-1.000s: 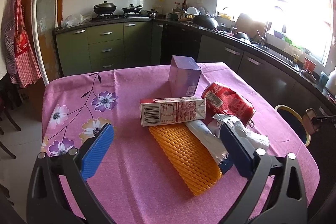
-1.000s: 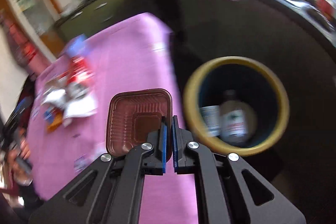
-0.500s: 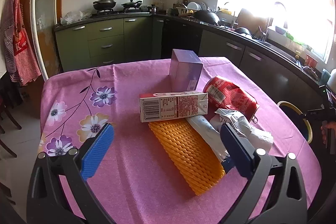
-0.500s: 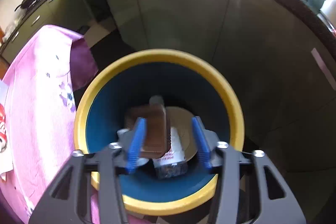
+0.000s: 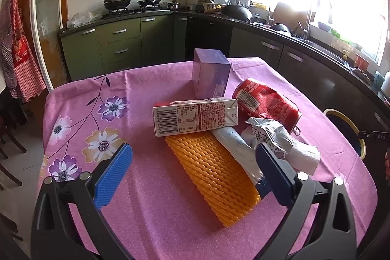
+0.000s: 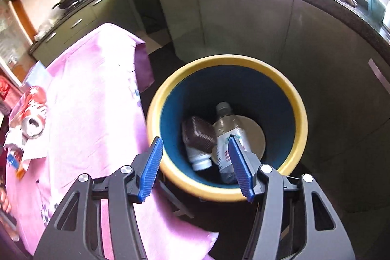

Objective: Collect trash
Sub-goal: 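Carry the brown tray over the bin and release it with the right tool, then grasp the crushed foil snack bag with the left tool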

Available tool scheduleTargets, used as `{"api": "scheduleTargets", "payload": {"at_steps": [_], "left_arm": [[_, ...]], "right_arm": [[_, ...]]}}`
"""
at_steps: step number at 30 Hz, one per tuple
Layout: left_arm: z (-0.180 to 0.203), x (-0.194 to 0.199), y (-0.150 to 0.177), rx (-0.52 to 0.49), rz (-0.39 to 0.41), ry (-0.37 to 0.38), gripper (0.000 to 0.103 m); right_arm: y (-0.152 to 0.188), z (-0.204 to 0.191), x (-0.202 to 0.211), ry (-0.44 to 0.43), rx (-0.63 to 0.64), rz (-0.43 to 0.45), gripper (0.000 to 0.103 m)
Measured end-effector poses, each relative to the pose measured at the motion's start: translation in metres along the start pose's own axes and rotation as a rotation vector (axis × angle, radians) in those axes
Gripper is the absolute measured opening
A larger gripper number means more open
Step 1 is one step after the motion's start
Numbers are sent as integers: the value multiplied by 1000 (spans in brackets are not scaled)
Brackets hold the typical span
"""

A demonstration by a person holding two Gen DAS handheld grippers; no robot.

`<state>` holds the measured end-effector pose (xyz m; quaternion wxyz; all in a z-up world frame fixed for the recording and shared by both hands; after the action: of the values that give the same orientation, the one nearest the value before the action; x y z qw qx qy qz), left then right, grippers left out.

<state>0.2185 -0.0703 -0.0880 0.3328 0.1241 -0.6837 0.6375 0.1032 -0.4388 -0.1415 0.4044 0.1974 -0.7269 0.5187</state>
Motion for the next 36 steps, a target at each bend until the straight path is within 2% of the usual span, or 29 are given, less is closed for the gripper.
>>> {"api": "scheduleTargets", "payload": {"at_steps": [3,6,11,17,20,24,31,36], "left_arm": [[-1,0,-5,5,-14,-9,96],[2,4,-9,-15,-51,13,96],[16,10,-5,28,-110,56,96],[69,12,-11,-90,-71,108,96],[83,8,-18,-100,-62,153,96],[87,-2,-27,-85,-57,159,95],[83,-24,-28,-63,-116,149,78],[85,-31,-28,-71,-141,161,59]], "right_arm": [[5,0,6,0,10,15,57],[8,4,8,-21,1,10,57],[15,12,6,-35,-11,5,58],[19,14,5,-62,-18,-1,58],[21,17,7,-62,-18,1,58],[24,24,9,-66,-30,0,58],[24,24,9,-80,-28,-1,58],[24,21,5,-94,-25,-10,58]]}}
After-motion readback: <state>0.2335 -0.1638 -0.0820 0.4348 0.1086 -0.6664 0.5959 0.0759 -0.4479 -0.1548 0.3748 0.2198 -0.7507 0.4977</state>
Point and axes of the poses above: each gripper's, at about its wrist camera, not at the fingertips, and x roughly against the way its jaws point, z to its right, y to its underside, the point moved 1 cm from there along -x, roughly the way its jaws point, and after that the axes turned 1 degree about -x, right-handed, at the moved point
